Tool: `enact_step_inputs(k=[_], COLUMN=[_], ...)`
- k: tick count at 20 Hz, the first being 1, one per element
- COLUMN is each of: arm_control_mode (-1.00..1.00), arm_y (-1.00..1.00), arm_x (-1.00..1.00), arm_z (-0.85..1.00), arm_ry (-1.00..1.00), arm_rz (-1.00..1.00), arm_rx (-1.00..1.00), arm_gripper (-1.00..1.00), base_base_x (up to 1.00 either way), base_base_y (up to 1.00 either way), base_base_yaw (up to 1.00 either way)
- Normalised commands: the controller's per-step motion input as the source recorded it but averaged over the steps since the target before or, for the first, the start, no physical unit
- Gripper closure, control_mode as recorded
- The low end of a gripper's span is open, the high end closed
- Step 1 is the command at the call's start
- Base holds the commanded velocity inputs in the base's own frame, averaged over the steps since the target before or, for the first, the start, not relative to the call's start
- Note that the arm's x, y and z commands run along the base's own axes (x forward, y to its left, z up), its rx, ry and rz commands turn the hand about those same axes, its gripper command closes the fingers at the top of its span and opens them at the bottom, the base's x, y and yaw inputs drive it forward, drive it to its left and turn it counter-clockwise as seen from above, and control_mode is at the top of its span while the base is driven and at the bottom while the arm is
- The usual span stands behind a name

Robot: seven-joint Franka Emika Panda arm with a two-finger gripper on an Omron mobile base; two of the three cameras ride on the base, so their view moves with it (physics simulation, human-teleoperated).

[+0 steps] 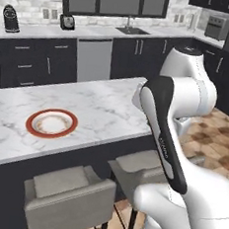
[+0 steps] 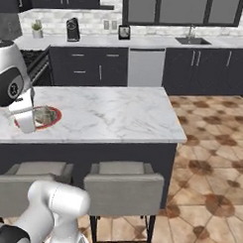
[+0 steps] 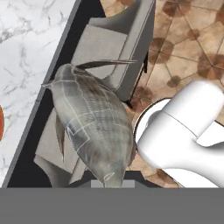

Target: Take the cheese, fish, and broccoli from the fridge and place them on the plate on the dining counter to create an appetizer plate.

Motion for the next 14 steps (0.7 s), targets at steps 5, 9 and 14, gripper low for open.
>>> enact_step_inputs(k=[5,9,14], arm_control_mode=[-1.0,-1.0,-1.0], arm_y=[0.34,0.36,0.03], arm_x=[0.19,0.88,1.0], arm_z=[-0.02,-0.09,-0.24], arm_ry=[0.04,0.09,0.14], arm_rz=[-0.02,0.05,0.14], arm_rx=[-0.04,-0.05,-0.01], arm_gripper=[1.0,1.0,1.0], base_base_x=[0.1,0.0,0.0], base_base_y=[0.6,0.0,0.0], base_base_yaw=[-0.08,0.0,0.0])
